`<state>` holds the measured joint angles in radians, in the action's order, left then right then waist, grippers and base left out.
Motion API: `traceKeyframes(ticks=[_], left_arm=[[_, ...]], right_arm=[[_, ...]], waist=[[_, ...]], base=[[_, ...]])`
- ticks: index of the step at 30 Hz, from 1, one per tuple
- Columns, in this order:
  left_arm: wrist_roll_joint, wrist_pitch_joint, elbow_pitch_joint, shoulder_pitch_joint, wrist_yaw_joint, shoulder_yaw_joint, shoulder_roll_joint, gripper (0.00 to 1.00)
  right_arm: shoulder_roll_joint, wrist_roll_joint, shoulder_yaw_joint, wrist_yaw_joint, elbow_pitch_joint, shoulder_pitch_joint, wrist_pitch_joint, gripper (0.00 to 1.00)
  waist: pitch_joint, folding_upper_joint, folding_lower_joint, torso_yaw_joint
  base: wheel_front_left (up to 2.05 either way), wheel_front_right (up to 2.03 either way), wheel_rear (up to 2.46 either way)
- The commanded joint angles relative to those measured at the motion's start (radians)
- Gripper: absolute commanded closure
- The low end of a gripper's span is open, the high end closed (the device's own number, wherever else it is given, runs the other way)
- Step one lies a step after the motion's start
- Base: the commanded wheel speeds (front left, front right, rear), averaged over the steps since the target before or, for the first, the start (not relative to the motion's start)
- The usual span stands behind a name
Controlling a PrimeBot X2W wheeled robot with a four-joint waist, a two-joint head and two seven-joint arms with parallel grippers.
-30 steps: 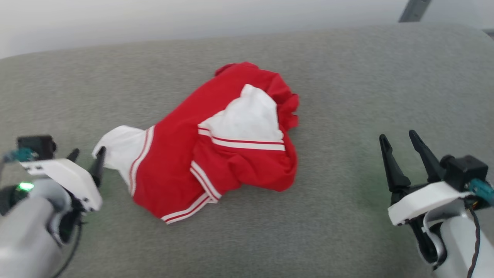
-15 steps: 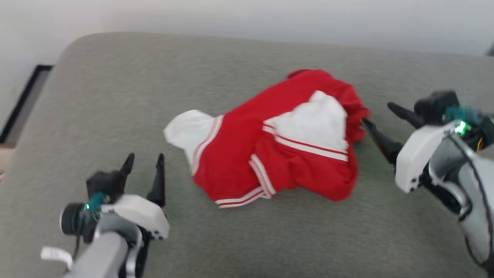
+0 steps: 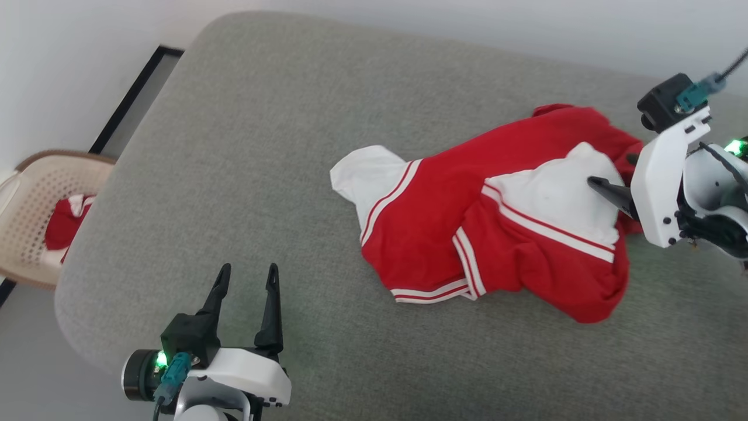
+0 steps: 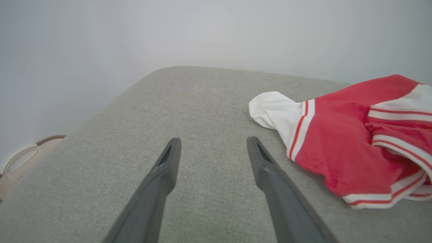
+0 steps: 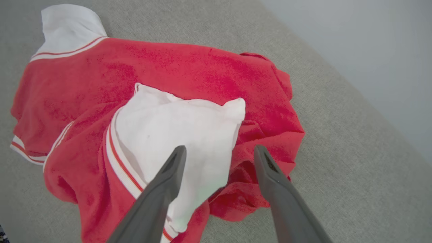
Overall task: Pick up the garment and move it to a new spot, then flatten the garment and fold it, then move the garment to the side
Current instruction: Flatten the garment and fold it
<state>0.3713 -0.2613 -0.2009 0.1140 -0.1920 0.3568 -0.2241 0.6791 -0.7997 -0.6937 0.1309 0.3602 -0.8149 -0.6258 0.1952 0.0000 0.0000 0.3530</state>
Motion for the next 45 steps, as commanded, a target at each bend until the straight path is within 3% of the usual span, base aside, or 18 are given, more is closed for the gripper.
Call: traceKeyframes(ticks=[1, 5, 12, 13, 16, 24, 29, 37, 45], left_arm=[[-0.016, -0.005, 0.002, -0.011, 0.016, -0.02, 0.019, 0.0], [-0.059, -0.005, -0.006, -0.02, 0.056, -0.07, 0.07, 0.0], [-0.1, -0.005, -0.012, -0.032, 0.098, -0.119, 0.117, 0.0], [-0.106, -0.005, -0.014, -0.033, 0.103, -0.126, 0.122, 0.0], [-0.119, -0.005, -0.022, -0.034, 0.12, -0.145, 0.14, 0.0], [-0.145, -0.005, -0.039, -0.035, 0.149, -0.188, 0.161, 0.0], [-0.163, -0.005, -0.047, -0.04, 0.162, -0.211, 0.166, 0.0], [-0.182, -0.005, -0.04, -0.059, 0.177, -0.258, 0.167, 0.0], [-0.208, -0.005, -0.039, -0.064, 0.195, -0.28, 0.168, 0.0]], right_arm=[[0.004, -0.031, -0.018, 0.0, 0.018, -0.028, -0.051, 0.0], [0.012, -0.075, -0.065, 0.0, 0.031, -0.085, -0.122, 0.0], [0.019, -0.103, -0.103, 0.0, 0.037, -0.113, -0.132, 0.0], [0.021, -0.104, -0.115, 0.0, 0.029, -0.117, -0.132, 0.48], [0.022, -0.115, -0.126, 0.0, 0.027, -0.129, -0.106, 1.0], [0.03, -0.121, -0.147, 0.0, 0.028, -0.141, -0.024, 1.0], [0.061, -0.114, -0.091, 0.0, 0.022, -0.092, 0.084, 1.0], [0.152, -0.137, 0.162, 0.0, 0.017, 0.172, 0.249, 1.0], [0.107, -0.105, 0.462, 0.0, 0.072, 0.487, 0.388, 1.0]], waist=[[0.025, 0.0, 0.0, 0.024], [0.049, 0.0, 0.0, 0.04], [0.062, 0.0, 0.0, 0.045], [0.063, 0.0, 0.0, 0.045], [0.067, 0.0, 0.0, 0.042], [0.055, 0.0, 0.0, 0.005], [0.039, 0.0, 0.0, -0.038], [0.024, 0.0, 0.0, -0.122], [0.024, 0.0, 0.0, -0.199]], base=[[0.0, 0.0, 0.0], [0.0, 0.0, 0.0], [0.0, 0.0, 0.0], [0.0, 0.0, 0.0], [0.0, 0.0, 0.0], [0.0, 0.0, 0.0], [0.0, 0.0, 0.0], [0.0, 0.0, 0.0], [0.0, 0.0, 0.0]])
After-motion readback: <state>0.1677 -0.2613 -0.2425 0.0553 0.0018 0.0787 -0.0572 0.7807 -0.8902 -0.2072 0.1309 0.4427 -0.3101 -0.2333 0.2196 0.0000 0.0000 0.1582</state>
